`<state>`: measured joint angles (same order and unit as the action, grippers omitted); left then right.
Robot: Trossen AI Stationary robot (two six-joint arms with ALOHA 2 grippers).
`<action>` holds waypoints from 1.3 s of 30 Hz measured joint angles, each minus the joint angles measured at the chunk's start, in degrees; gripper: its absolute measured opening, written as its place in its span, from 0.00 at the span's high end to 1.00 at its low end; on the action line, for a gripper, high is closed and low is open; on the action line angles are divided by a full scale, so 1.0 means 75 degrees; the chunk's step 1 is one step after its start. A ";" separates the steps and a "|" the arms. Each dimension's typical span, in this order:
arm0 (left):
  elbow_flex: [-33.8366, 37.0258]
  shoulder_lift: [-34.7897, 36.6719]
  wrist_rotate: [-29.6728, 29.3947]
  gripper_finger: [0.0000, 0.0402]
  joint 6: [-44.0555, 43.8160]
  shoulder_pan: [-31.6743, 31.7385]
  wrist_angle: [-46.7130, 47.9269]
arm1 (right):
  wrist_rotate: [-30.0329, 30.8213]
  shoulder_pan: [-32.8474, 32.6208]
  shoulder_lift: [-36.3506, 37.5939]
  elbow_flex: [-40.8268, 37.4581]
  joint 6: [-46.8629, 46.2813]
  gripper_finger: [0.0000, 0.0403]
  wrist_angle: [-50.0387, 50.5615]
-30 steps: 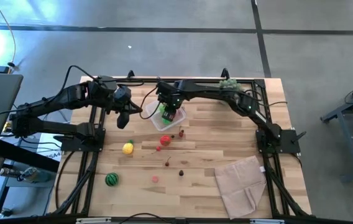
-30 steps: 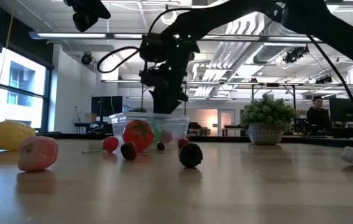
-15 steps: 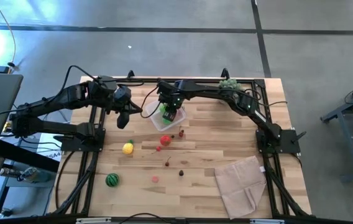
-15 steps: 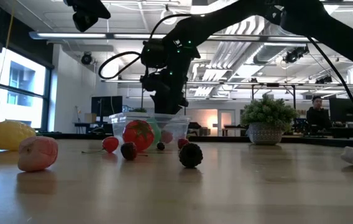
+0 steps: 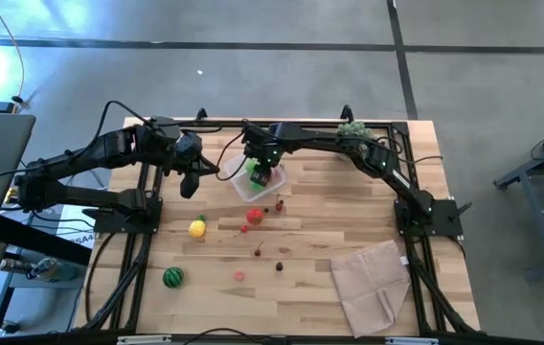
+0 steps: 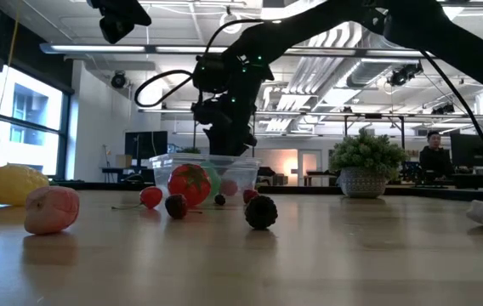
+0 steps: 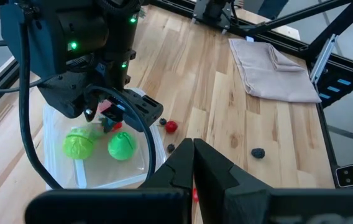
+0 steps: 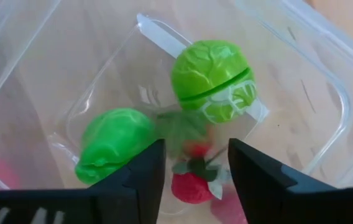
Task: Pick and placing Produce into tupperware
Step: Put the right red tomato into the transparent bin, then put the dark blackberry into the transparent bin
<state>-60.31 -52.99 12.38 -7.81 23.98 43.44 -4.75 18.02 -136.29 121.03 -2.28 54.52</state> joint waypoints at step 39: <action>0.0000 -0.0001 0.0000 1.00 0.0000 0.0001 0.0000 | 0.2523 -0.1800 0.3068 -0.0006 -0.0667 0.63 0.1247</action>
<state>-60.31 -53.00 12.38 -7.81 23.99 43.44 14.17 4.52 -113.28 120.99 -7.28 63.88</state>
